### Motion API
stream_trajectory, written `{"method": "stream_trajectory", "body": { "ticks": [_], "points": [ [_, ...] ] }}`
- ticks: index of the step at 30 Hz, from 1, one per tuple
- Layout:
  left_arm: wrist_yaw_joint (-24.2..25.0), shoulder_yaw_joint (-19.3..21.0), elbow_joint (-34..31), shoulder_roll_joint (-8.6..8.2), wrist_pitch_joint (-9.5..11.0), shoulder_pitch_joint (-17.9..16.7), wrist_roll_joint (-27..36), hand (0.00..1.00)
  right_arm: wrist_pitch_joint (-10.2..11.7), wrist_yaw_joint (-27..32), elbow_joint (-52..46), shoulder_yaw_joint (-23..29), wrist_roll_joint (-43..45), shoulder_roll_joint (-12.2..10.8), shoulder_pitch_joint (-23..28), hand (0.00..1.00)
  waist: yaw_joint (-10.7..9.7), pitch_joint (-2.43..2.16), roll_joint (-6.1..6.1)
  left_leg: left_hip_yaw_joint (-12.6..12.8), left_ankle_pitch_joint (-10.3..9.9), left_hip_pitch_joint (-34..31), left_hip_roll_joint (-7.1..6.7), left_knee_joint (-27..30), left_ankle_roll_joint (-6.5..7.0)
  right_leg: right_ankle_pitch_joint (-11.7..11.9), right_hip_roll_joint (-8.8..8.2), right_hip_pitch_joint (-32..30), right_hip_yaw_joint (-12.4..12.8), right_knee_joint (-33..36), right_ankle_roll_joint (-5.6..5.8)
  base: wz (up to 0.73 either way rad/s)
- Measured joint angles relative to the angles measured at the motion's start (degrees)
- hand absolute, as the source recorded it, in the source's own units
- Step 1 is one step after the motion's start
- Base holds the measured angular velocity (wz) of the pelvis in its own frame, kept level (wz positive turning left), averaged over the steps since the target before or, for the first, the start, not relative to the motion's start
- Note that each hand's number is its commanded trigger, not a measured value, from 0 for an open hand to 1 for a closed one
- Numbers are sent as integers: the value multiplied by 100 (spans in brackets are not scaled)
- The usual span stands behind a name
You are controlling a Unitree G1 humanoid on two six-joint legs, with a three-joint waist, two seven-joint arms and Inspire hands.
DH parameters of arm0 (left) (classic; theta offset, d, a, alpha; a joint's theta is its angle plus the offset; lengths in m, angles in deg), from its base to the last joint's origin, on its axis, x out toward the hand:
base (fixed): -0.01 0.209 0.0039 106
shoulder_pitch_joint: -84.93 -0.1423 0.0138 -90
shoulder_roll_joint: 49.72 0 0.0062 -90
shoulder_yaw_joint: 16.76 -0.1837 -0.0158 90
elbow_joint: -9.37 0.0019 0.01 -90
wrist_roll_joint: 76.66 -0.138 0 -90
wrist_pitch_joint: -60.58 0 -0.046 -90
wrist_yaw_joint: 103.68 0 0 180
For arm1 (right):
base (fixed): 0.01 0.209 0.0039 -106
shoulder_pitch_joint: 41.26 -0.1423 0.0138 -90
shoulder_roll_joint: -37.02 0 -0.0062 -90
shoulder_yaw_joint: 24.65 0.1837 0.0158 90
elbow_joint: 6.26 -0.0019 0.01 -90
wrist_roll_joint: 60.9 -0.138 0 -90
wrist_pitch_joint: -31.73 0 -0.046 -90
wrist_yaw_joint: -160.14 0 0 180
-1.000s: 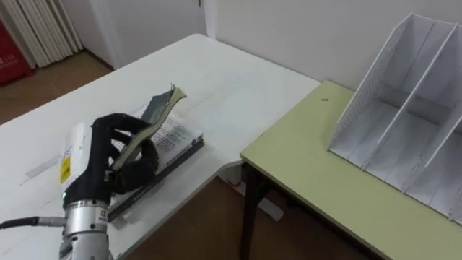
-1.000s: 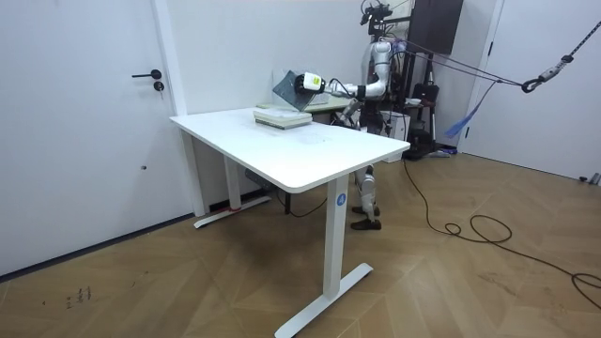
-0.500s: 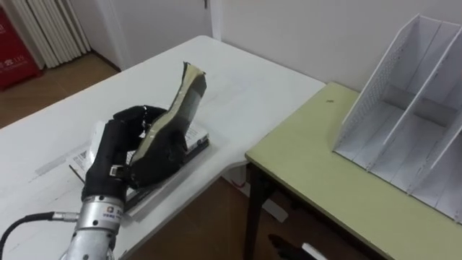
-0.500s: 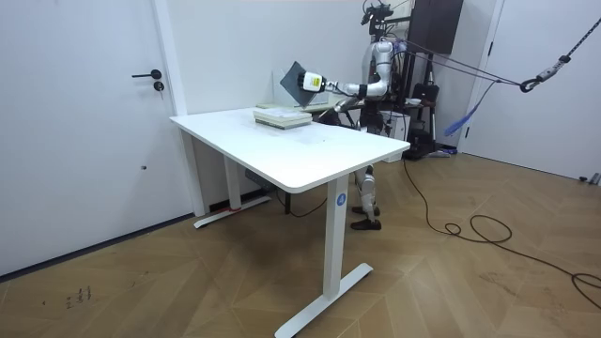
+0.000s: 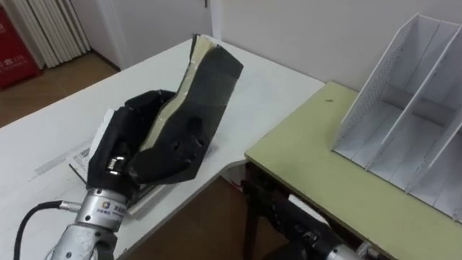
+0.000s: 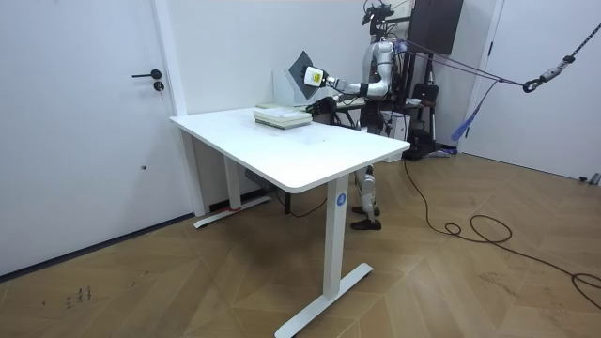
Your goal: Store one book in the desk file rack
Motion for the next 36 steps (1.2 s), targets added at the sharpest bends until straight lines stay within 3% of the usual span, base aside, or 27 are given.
{"method": "stream_trajectory", "body": {
  "ticks": [3,6,11,15,21,24,28,33,34,35,36],
  "points": [
    [372,17,4,1,-6,-16,853,100,-4,-108,-314,241,-659,-32,-1,0,4,18,-24,25,0,40,6,-10,0,-3,-2,-2,22,39,4,-5],
    [618,19,6,10,-42,-104,1294,100,-5,-201,-485,420,-1161,-20,-29,0,10,31,-49,8,-1,23,5,-10,0,-3,0,-21,30,43,4,-3],
    [1377,13,11,40,-300,-188,2181,100,-115,-365,-601,669,-2199,-7,-42,0,-18,21,-58,17,3,-39,6,2,6,-3,-8,-77,8,66,4,1],
    [1814,19,11,46,-517,-190,2359,100,-304,-429,-953,871,-2680,18,-43,0,-21,17,-55,33,11,-56,9,6,15,-3,-15,-140,5,136,4,-1],
    [2313,66,11,164,-995,-189,3010,100,-516,-810,-1189,1164,-4261,22,-63,0,-67,-12,-39,140,9,-181,19,81,17,-2,-28,-213,6,129,5,0],
    [2769,51,14,280,-1214,-189,3191,100,-747,-1107,-1191,1097,-4724,31,-70,0,-48,-48,16,283,9,-179,48,78,17,-1,-29,-241,19,141,4,-8],
    [3005,32,170,298,-1390,-188,3322,100,-923,-1265,-1191,916,-5184,39,-70,0,1,-84,72,380,9,-160,74,68,17,1,-13,-254,94,162,1,-9],
    [3201,23,334,344,-1677,-188,3350,100,-1124,-1465,-1192,743,-5619,44,-70,0,0,-80,65,379,7,-192,96,64,13,2,-5,-277,86,235,-4,0],
    [3212,24,333,351,-1692,-188,3350,100,-1137,-1482,-1192,726,-5623,47,-70,11,0,-77,60,379,7,-195,96,64,14,2,-5,-279,86,235,-4,0],
    [3228,24,340,380,-1717,-188,3351,100,-1186,-1494,-1191,689,-5649,52,-70,29,0,-70,50,381,7,-198,95,68,14,2,-6,-280,88,236,-4,0],
    [3242,24,353,404,-1728,-187,3366,100,-1194,-1494,-1191,664,-5671,60,-70,55,4,-67,44,382,7,-198,95,73,14,2,-8,-280,91,243,-4,0]
  ]
}}
